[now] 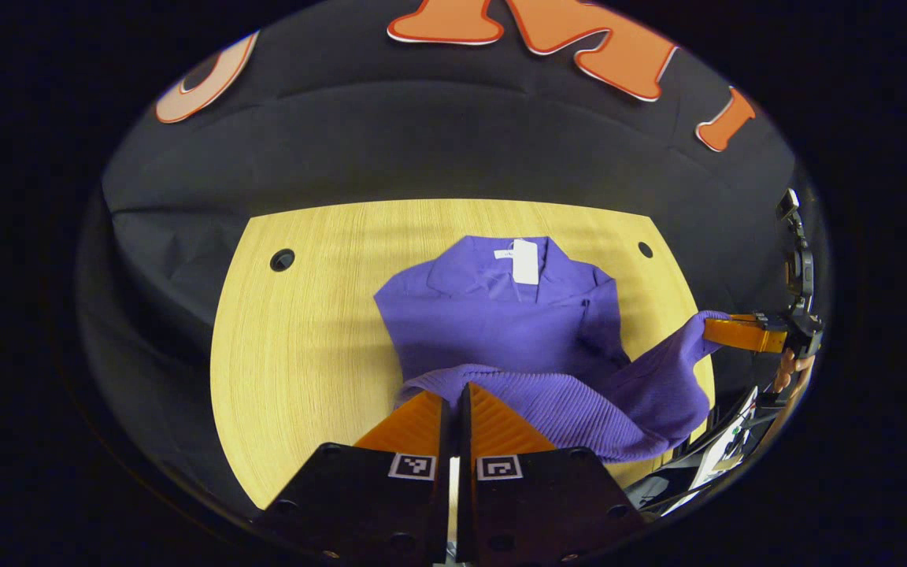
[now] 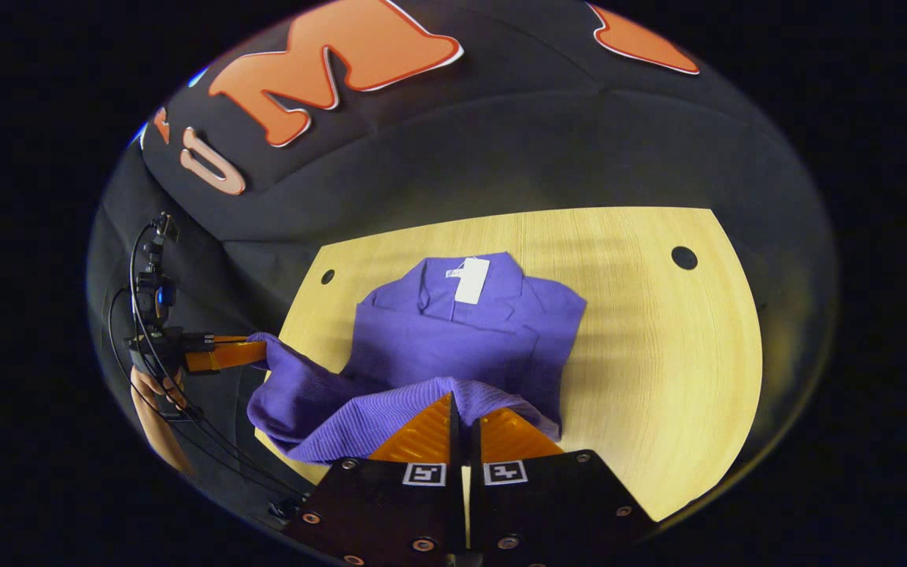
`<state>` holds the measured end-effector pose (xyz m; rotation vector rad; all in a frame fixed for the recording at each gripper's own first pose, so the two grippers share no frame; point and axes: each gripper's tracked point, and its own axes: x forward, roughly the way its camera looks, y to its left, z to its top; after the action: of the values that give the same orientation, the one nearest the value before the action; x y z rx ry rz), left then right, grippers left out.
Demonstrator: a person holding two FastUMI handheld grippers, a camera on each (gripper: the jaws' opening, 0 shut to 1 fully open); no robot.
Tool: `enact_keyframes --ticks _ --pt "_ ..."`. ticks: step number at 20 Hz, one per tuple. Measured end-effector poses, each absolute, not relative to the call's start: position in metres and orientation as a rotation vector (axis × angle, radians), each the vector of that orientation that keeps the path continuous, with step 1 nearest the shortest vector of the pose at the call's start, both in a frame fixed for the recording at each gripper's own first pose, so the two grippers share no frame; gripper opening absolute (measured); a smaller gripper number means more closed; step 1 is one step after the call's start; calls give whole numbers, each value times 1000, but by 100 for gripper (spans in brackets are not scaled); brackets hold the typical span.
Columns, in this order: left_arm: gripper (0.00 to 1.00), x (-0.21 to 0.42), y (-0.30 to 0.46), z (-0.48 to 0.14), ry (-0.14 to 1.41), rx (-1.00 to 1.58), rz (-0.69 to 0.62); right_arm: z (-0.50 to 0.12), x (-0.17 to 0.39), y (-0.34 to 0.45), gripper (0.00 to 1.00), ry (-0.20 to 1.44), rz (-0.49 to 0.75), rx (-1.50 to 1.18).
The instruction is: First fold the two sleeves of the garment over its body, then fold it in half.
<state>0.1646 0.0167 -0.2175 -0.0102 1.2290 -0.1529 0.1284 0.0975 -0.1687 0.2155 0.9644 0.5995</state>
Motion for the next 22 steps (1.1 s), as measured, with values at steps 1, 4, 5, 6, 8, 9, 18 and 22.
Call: enact_keyframes --ticks 1,4,5,6,8,9,18,22 --pt "5 181 17 -220 1231 -5 -148 -171 146 99 3 975 600 222" --pt "5 239 28 -236 1222 3 -111 -187 204 101 3 1020 579 256" --pt "5 259 37 -241 1214 0 -65 -193 224 101 3 1035 548 282" --pt "5 277 48 -249 1206 -6 -13 -199 244 99 3 1046 514 313" --pt "9 304 66 -263 1177 -26 93 -205 287 101 7 1039 450 423" --pt "12 315 77 -267 1148 -8 139 -204 302 101 12 1029 426 466" --pt "77 360 83 -212 814 75 200 -186 330 58 56 852 351 462" --pt "95 353 67 -163 677 35 186 -146 310 49 77 741 360 413"
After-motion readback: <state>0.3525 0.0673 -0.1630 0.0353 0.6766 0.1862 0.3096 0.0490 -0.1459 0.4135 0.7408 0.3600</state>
